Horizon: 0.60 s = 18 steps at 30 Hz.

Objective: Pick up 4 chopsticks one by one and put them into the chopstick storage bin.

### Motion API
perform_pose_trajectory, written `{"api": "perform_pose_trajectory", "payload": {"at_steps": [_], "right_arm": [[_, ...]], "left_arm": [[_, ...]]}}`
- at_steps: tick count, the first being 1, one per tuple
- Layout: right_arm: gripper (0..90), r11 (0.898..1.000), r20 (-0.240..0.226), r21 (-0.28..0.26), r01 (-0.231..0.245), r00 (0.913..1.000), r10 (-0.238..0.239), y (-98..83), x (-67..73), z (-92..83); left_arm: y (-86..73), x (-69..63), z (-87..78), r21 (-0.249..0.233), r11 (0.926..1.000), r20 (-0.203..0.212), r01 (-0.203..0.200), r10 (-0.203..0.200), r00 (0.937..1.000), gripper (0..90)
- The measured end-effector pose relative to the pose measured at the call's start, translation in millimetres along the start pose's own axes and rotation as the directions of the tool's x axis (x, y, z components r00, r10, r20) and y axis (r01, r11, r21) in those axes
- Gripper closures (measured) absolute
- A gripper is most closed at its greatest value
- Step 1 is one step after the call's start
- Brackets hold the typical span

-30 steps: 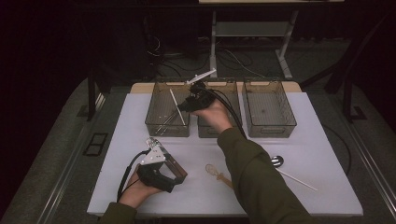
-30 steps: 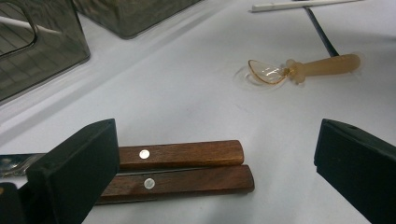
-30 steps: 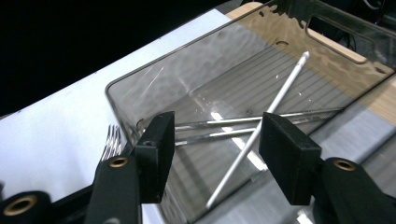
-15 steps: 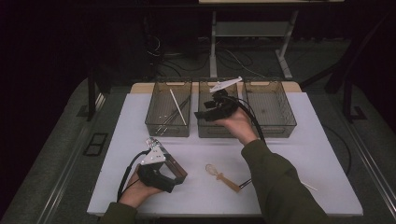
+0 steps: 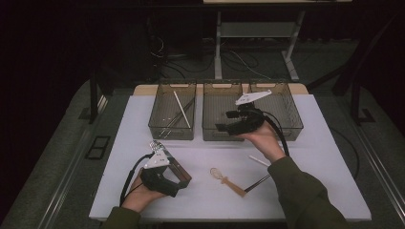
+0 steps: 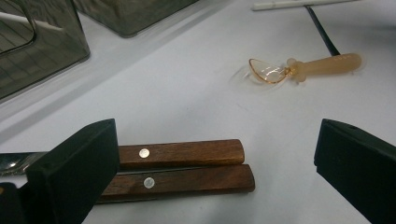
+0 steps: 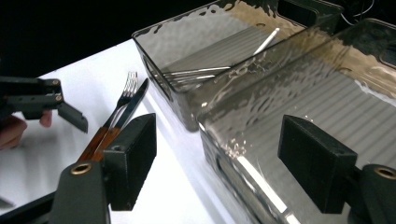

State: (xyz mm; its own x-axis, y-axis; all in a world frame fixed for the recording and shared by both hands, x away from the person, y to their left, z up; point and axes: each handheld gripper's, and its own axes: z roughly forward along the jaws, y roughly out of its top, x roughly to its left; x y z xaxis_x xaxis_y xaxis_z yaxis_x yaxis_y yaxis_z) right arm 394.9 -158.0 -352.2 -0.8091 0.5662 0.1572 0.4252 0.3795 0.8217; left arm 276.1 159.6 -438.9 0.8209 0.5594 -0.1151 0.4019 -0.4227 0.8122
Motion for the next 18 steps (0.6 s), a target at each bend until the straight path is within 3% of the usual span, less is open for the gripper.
{"api": "perform_pose_trajectory", "payload": {"at_steps": [18], "right_arm": [[25.0, 1.0, -0.007, -0.02, -0.01, 0.9999, 0.01, -58.4, -5.9, -59.6]], "left_arm": [[0.1, -0.4, 0.5, 0.003, 1.0, -0.007, -0.002, 0.003, 1.0, 0.0]]}}
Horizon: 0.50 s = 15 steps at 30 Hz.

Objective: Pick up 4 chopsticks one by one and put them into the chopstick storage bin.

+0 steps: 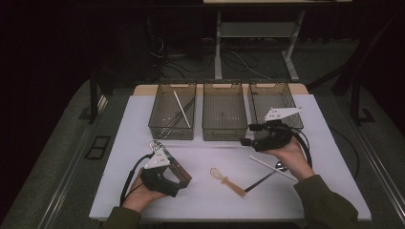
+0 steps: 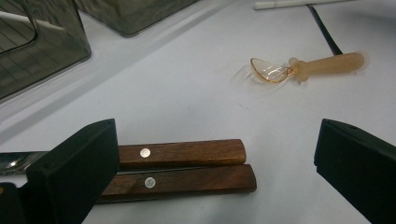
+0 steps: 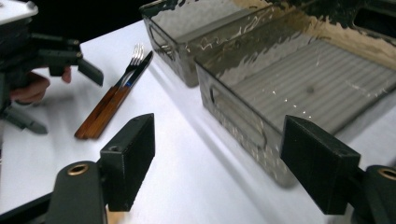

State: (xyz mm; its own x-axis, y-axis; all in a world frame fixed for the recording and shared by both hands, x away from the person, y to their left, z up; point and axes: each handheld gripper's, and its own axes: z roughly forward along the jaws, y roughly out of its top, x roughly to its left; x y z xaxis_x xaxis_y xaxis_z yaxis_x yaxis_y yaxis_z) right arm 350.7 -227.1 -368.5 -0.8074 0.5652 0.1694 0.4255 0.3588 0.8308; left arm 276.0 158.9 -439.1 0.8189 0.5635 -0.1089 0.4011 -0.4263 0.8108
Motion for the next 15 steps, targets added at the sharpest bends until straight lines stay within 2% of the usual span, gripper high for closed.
{"api": "perform_pose_trajectory", "payload": {"at_steps": [2, 5, 13, 14, 15], "right_arm": [[24.7, 1.0, 0.008, 0.015, 0.007, 0.9999, -0.007, -7.7, -0.4, -6.1], [25.0, 1.0, 0.007, 0.009, -0.003, 1.0, 0.003, -17.9, -0.9, -14.8], [25.7, 1.0, 0.057, 0.025, 0.005, 0.9983, -0.007, -41.2, 0.3, -35.9], [26.5, 0.999, 0.064, 0.033, 0.003, 0.998, -0.005, -43.7, 0.3, -37.0], [31.4, 0.999, 0.067, 0.041, 0.001, 0.9978, -0.003, -47.2, 0.1, -39.1]], "left_arm": [[-0.1, 0.1, 0.3, 0.001, 1.0, -0.002, -0.002, 0.002, 1.0, 0.0], [0.0, -0.1, 0.6, 0.003, 1.0, -0.002, -0.001, 0.001, 1.0, 0.0], [0.2, -0.9, 0.2, 0.003, 1.0, -0.002, -0.003, 0.003, 1.0, 0.0], [0.1, -1.0, 0.3, 0.002, 1.0, -0.002, -0.003, 0.003, 1.0, 0.0], [0.1, -1.0, 0.2, 0.003, 1.0, -0.002, -0.004, 0.004, 1.0, 0.0]]}}
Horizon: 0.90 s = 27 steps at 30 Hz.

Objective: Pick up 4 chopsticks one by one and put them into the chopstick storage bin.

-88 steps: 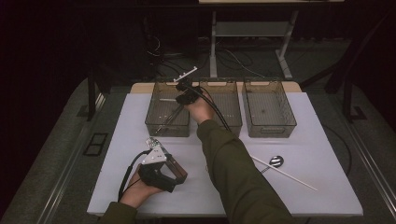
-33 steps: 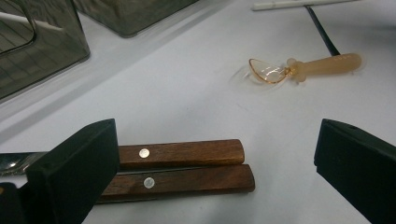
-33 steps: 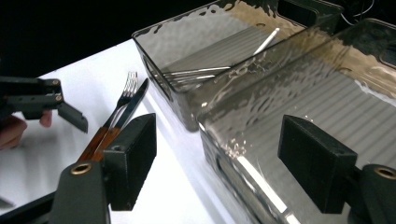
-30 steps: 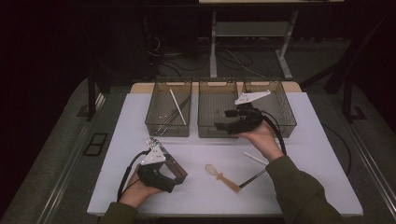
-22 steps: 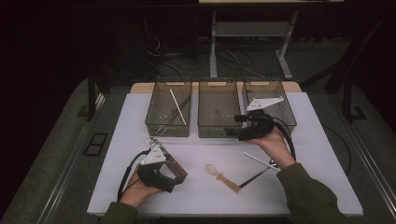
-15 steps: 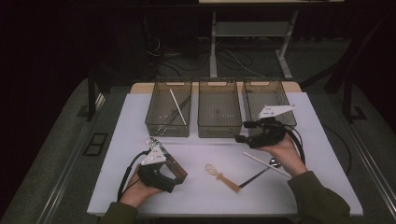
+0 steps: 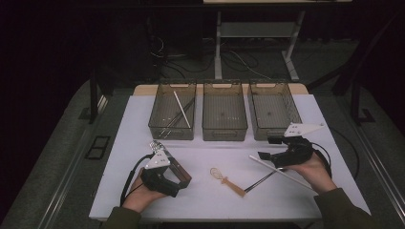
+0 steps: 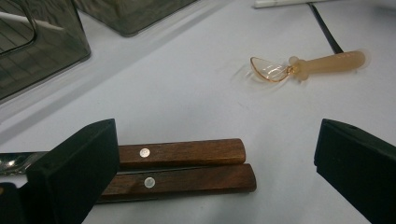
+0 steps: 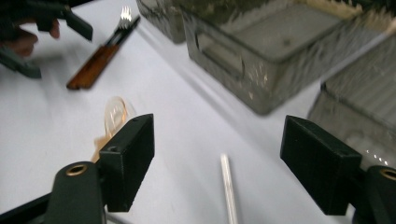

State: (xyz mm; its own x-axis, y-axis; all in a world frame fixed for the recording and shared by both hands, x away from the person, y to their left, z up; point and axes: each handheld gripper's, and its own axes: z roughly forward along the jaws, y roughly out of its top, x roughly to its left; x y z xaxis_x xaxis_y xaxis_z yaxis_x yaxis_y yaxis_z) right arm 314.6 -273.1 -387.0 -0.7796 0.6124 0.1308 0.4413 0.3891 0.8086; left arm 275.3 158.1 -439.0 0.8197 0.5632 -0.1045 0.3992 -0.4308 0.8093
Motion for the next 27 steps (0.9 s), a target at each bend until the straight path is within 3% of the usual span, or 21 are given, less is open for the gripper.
{"api": "perform_pose_trajectory", "payload": {"at_steps": [8, 18, 27], "right_arm": [[43.3, 0.999, 0.017, 0.043, -0.029, 0.9995, 0.028, -23.6, -4.3, -16.1], [58.8, 0.99, 0.028, 0.133, -0.051, 0.9985, 0.048, -47.5, -9.4, -31.0], [70.6, 0.975, 0.013, 0.219, -0.03, 0.9995, 0.028, -69.3, -18.1, -35.6]], "left_arm": [[0.4, -0.6, -0.3, 0.003, 1.0, -0.003, -0.006, 0.006, 1.0, 0.0], [0.6, -1.0, 0.0, 0.003, 1.0, -0.001, -0.008, 0.008, 1.0, 0.0], [1.0, -2.1, 0.6, 0.008, 0.9999, 0.0, -0.013, 0.013, 0.9999, 0.0]]}}
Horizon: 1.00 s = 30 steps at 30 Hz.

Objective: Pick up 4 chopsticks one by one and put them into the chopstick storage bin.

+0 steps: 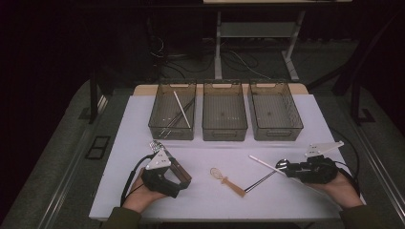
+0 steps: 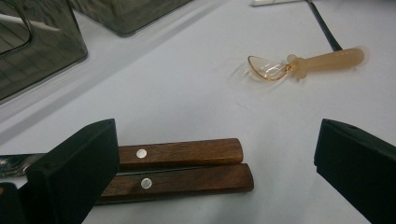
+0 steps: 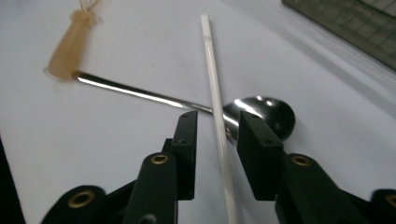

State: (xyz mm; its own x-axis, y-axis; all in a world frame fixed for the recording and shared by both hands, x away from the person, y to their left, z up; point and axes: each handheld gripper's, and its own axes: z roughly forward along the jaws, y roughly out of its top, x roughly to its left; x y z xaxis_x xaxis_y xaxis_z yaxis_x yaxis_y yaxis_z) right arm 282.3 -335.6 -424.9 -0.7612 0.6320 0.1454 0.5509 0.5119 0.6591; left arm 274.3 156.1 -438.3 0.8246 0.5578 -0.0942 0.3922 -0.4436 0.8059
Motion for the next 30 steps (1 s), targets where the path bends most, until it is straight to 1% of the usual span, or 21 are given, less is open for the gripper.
{"api": "perform_pose_trajectory", "payload": {"at_steps": [4, 8, 12, 14, 16, 21, 28, 30], "right_arm": [[75.2, 0.999, 0.006, 0.045, 0.021, 0.9998, -0.021, -2.3, -2.9, 4.9], [77.2, 0.997, -0.007, 0.067, 0.028, 0.9996, -0.028, -4.0, -3.9, 6.9], [77.5, 0.994, -0.001, 0.098, 0.046, 0.999, -0.046, -5.6, -4.0, 11.4], [79.6, 0.993, -0.005, 0.108, 0.048, 0.9988, -0.048, -6.8, -4.1, 13.9], [80.9, 0.993, -0.002, 0.107, 0.054, 0.9985, -0.054, -6.9, -3.9, 14.1], [83.6, 0.99, 0.015, 0.11, 0.086, 0.996, -0.089, -7.4, -1.2, 14.9], [84.7, 0.989, 0.013, 0.106, 0.102, 0.9945, -0.104, -8.1, -0.9, 14.8], [84.8, 0.989, 0.012, 0.108, 0.1, 0.9947, -0.102, -7.7, -1.0, 14.7]], "left_arm": [[-0.1, -0.2, 0.0, 0.002, 1.0, 0.0, -0.002, 0.002, 1.0, 0.0], [-0.1, -0.3, 0.4, 0.002, 1.0, 0.002, -0.002, 0.002, 1.0, 0.0], [0.0, -0.7, 0.5, 0.007, 1.0, 0.004, -0.006, 0.006, 1.0, 0.0], [-0.1, -0.7, 0.8, 0.008, 0.9999, 0.004, -0.007, 0.007, 1.0, 0.0], [-0.1, -0.9, 1.2, 0.01, 0.9999, 0.007, -0.007, 0.007, 1.0, 0.0], [-0.2, -1.0, 1.6, 0.013, 0.9999, 0.008, -0.01, 0.01, 0.9999, 0.0], [-0.2, -1.0, 1.9, 0.014, 0.9998, 0.009, -0.01, 0.01, 0.9999, 0.0], [-0.2, -1.0, 1.9, 0.015, 0.9998, 0.009, -0.011, 0.011, 0.9999, 0.0]]}}
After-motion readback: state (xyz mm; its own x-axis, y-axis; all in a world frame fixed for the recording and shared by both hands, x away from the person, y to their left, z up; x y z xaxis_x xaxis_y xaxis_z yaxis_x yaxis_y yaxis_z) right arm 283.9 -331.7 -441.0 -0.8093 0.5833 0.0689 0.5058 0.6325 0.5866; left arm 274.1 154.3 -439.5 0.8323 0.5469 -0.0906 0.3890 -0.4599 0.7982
